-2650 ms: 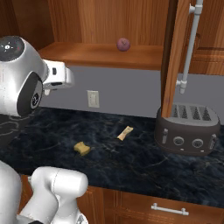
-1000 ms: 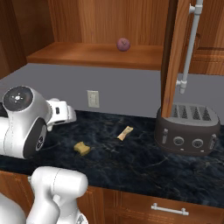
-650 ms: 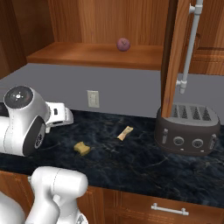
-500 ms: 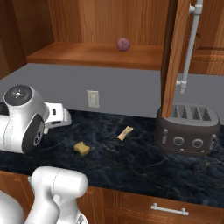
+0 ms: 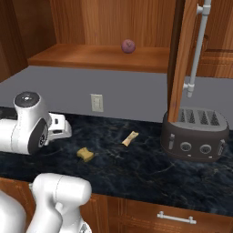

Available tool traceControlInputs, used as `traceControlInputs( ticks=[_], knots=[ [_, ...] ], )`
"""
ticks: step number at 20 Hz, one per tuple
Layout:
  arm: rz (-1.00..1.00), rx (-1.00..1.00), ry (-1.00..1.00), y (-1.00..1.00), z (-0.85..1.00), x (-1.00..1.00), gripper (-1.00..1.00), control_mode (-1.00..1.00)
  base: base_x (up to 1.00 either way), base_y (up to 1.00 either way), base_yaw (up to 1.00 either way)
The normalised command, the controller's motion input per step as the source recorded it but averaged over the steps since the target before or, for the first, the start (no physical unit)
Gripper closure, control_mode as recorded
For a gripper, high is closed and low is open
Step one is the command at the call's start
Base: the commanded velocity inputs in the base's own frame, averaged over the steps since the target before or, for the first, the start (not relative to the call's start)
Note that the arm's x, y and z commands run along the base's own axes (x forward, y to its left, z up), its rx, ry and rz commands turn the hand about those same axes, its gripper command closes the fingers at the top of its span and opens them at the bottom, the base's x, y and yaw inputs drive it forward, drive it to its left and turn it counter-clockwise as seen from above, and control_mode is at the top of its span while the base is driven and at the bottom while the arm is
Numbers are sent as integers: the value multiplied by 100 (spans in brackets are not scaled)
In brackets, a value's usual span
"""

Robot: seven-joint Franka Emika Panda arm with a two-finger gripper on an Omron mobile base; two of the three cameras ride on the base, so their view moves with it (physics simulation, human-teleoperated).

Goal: Pick the dish brush and sponge from the cabinet and place them on the counter.

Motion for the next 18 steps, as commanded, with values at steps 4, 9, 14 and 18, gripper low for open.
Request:
traceControlInputs(
  ticks=[4, 9, 14, 18],
  knots=[
    [4, 0, 2, 14, -57, 27, 100, -100, 0, 0, 0],
    [5, 1, 0, 13, -29, 22, 100, -100, 0, 0, 0],
    [3, 0, 0, 19, -27, 20, 100, -100, 0, 0, 0],
    [0, 0, 0, 25, -23, 20, 100, -100, 0, 0, 0]
  ],
)
